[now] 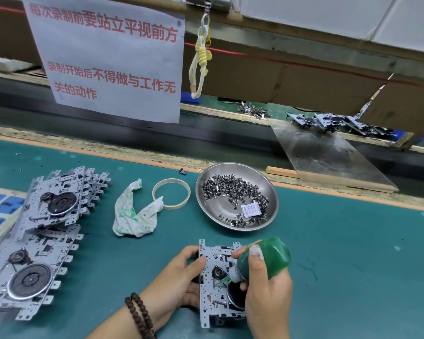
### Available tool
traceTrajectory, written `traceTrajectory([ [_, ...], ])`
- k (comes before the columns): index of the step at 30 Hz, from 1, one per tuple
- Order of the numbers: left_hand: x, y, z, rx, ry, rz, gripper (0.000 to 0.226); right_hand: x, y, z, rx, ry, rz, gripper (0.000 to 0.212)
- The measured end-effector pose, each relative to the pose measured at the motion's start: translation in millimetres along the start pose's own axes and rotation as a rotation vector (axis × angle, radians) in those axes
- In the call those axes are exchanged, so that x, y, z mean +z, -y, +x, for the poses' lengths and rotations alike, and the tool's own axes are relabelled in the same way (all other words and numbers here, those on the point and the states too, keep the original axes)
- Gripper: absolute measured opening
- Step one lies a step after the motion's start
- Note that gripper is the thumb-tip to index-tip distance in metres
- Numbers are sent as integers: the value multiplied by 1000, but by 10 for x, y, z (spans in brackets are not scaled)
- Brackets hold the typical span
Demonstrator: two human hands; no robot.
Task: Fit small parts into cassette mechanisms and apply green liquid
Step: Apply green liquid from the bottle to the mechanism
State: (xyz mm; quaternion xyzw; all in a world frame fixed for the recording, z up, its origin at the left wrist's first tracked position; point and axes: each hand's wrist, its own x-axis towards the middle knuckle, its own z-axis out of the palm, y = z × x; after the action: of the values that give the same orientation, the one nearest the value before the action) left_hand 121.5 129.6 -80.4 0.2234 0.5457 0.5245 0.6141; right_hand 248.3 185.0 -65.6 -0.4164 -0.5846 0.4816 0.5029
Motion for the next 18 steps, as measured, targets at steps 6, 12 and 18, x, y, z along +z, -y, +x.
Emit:
traceTrajectory([
  [6, 7, 1, 10, 1, 0, 0, 19, 11, -6, -13, 6, 11, -1, 28],
  [12, -3, 10, 9, 1, -11, 12, 20, 3, 10, -25, 9, 4, -21, 30],
  [18, -6, 10, 11, -4, -6, -11, 19, -21, 108, 22, 73, -68, 146, 20],
])
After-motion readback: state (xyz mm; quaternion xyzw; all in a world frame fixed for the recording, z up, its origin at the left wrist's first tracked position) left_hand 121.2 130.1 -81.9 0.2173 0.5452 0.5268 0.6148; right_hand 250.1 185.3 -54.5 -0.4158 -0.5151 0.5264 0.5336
